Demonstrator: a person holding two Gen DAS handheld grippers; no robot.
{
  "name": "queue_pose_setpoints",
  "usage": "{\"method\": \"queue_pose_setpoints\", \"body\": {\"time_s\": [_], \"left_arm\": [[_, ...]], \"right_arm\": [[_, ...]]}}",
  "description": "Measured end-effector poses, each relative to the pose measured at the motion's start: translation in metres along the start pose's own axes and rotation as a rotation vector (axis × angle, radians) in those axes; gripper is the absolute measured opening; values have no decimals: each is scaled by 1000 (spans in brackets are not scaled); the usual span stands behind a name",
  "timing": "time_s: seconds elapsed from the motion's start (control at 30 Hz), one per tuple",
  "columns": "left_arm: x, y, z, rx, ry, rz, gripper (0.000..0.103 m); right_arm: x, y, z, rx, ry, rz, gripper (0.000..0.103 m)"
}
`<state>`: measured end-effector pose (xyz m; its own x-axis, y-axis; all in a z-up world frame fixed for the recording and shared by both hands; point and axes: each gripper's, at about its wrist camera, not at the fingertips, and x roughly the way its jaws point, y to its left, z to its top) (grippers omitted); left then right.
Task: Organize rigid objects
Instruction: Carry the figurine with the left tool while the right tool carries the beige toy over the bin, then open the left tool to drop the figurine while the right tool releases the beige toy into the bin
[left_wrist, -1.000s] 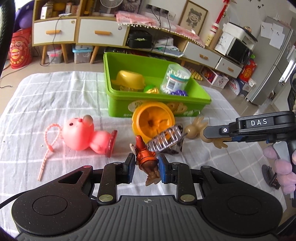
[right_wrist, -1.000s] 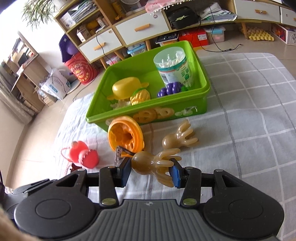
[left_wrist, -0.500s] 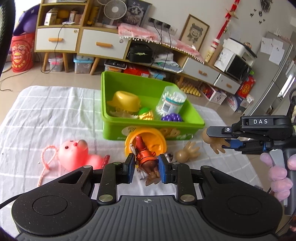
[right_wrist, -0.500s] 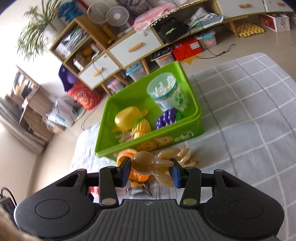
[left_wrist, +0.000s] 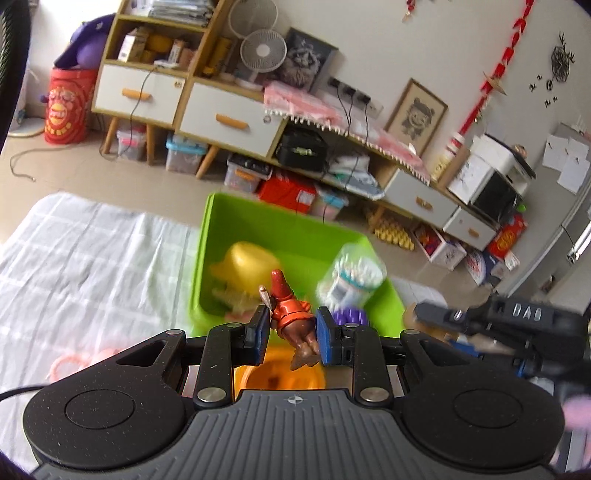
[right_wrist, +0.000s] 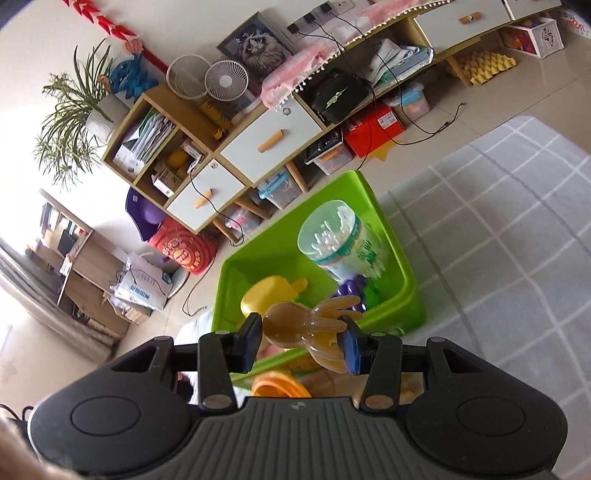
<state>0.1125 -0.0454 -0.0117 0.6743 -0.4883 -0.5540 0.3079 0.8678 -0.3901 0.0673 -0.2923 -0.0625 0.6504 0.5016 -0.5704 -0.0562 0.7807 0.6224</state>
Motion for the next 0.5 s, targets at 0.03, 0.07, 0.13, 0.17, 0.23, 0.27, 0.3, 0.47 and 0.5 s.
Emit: {"method": "queue_pose_setpoints", "body": {"time_s": [0.03, 0.07, 0.13, 0.17, 0.23, 0.27, 0.3, 0.47, 0.5], "left_arm": [[4, -2, 2, 4, -14, 3, 31], [8, -4, 2, 9, -24, 8, 31], [13, -4, 0, 15, -28, 18, 31], [17, -4, -1, 10, -28, 24, 31], [22, 0, 0, -5, -23, 24, 31], [24, 3, 1, -11, -25, 23, 31], [26, 4, 2, -18, -30, 22, 31], [38, 9, -1, -35, -22, 21, 31], [40, 9, -2, -28, -19, 23, 31]], "right_arm": [[4, 1, 0, -2, -5, -2, 25], [7, 3, 0, -9, -14, -4, 25], [14, 7, 0, -20, -30, -6, 25], [18, 8, 0, -27, -34, -8, 25], [23, 11, -1, -59, -45, -22, 25], [26, 13, -3, -79, -51, -33, 25], [29, 16, -4, -104, -56, -45, 25], [40, 20, -9, -184, -71, -100, 25], [42, 20, -10, -202, -76, -114, 25]]}}
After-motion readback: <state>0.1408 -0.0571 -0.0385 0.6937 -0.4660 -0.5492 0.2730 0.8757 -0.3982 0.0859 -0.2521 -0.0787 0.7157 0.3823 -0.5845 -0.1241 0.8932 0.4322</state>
